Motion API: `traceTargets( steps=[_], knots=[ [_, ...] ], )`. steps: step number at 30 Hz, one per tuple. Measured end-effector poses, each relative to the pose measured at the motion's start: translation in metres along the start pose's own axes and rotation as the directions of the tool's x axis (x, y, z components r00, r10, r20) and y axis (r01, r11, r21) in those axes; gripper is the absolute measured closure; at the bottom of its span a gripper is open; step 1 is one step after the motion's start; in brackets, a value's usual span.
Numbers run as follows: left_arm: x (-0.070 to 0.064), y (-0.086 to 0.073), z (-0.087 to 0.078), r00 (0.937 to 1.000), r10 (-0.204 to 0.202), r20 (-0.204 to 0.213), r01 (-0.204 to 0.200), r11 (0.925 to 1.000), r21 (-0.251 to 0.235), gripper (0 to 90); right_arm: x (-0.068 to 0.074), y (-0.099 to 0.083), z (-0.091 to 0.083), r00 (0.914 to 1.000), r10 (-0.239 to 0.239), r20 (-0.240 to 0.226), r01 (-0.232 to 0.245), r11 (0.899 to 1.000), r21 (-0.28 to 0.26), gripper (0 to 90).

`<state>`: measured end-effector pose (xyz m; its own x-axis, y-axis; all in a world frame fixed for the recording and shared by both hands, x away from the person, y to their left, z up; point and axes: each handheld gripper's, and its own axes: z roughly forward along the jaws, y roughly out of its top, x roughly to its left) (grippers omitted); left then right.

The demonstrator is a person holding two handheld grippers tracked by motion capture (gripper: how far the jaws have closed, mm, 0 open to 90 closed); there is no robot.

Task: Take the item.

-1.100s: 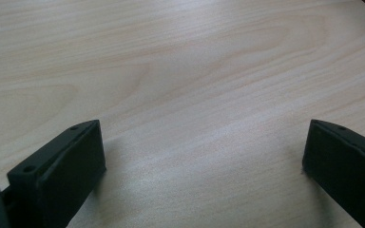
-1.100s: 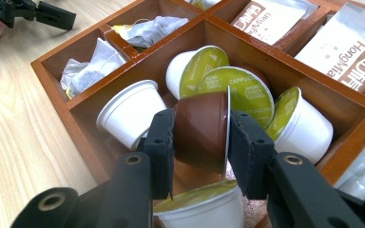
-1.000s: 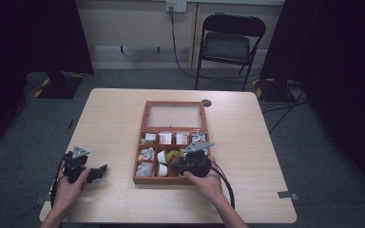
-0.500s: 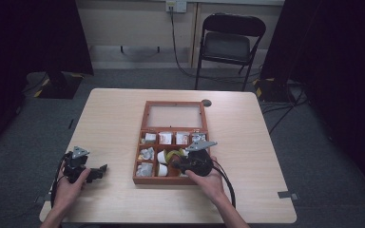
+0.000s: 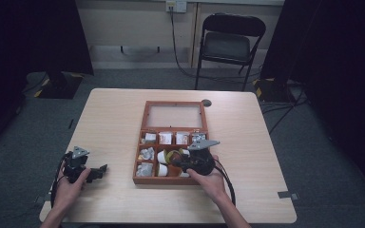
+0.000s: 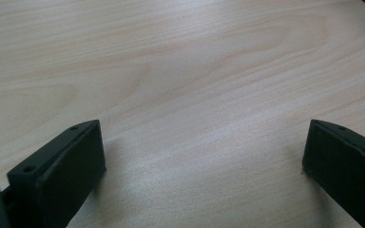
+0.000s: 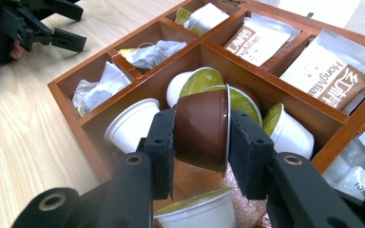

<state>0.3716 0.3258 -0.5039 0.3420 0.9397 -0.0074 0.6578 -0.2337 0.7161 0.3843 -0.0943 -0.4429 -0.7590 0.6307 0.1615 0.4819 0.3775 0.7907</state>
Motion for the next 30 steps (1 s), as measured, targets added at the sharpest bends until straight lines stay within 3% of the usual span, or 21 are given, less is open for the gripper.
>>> traceTargets(
  steps=[30],
  knots=[
    [0.000, 0.000, 0.000, 1.0000, -0.002, -0.001, 0.002, 1.0000, 0.000, 0.0, -0.002, 0.008, -0.013, 1.0000, -0.006, 0.000, 0.006, 0.999, -0.048, 63.6]
  ],
)
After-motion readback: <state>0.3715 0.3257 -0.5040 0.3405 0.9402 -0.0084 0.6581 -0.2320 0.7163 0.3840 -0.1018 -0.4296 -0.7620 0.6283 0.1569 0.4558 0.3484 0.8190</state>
